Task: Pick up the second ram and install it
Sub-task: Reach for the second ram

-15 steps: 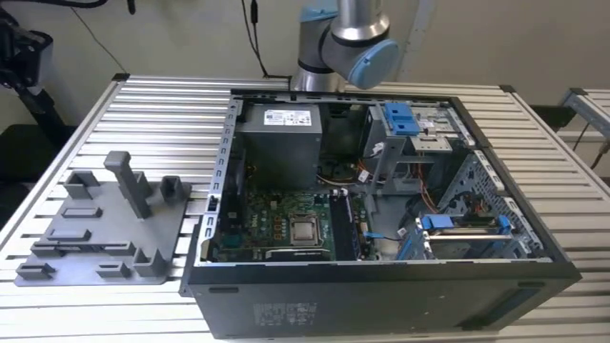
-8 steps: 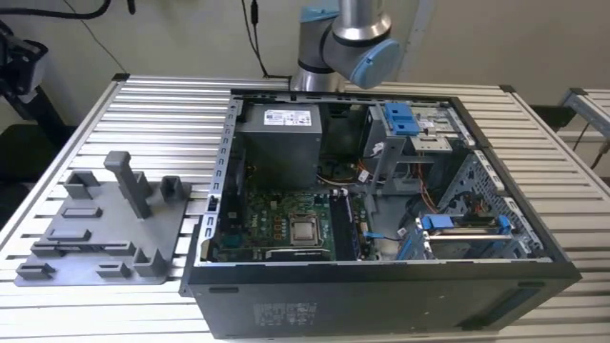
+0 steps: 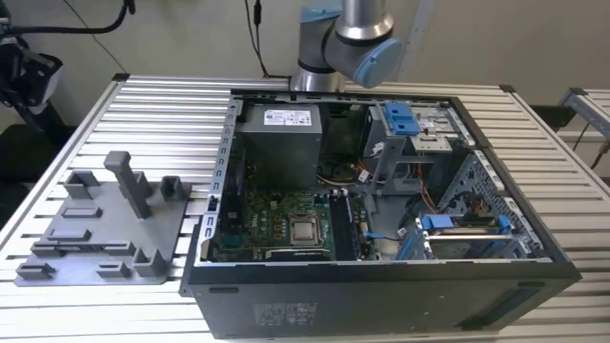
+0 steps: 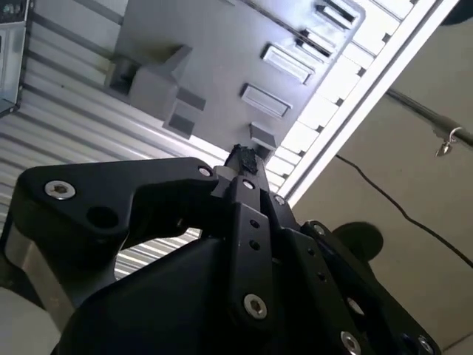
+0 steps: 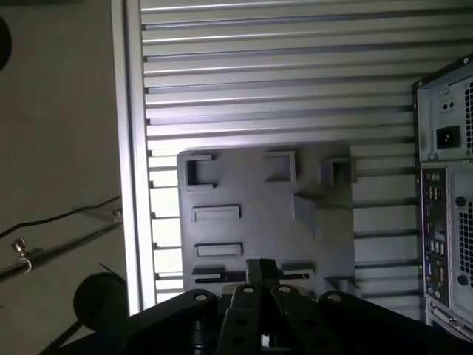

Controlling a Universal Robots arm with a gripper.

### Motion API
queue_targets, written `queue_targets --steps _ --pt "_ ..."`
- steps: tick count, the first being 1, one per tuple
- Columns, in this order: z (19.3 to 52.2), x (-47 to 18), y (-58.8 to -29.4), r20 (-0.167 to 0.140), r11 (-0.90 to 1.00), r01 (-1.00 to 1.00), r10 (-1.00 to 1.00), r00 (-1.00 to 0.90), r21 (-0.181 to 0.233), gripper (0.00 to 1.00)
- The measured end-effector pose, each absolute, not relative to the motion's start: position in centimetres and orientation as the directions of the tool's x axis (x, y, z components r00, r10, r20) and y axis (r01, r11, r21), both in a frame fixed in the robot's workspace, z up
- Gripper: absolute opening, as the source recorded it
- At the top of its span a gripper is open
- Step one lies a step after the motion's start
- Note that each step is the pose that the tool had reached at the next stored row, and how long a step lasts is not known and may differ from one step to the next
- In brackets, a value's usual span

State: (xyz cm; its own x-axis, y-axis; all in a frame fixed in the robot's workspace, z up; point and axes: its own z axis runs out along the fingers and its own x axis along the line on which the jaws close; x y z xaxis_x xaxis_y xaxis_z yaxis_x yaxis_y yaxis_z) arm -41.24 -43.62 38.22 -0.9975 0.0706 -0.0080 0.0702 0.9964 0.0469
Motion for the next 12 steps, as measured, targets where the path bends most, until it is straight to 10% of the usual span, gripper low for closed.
queue_targets --steps 12 --pt "36.1 -40.3 -47.3 -0.003 0.996 0.070 0.071 -0.997 0.047 0.11"
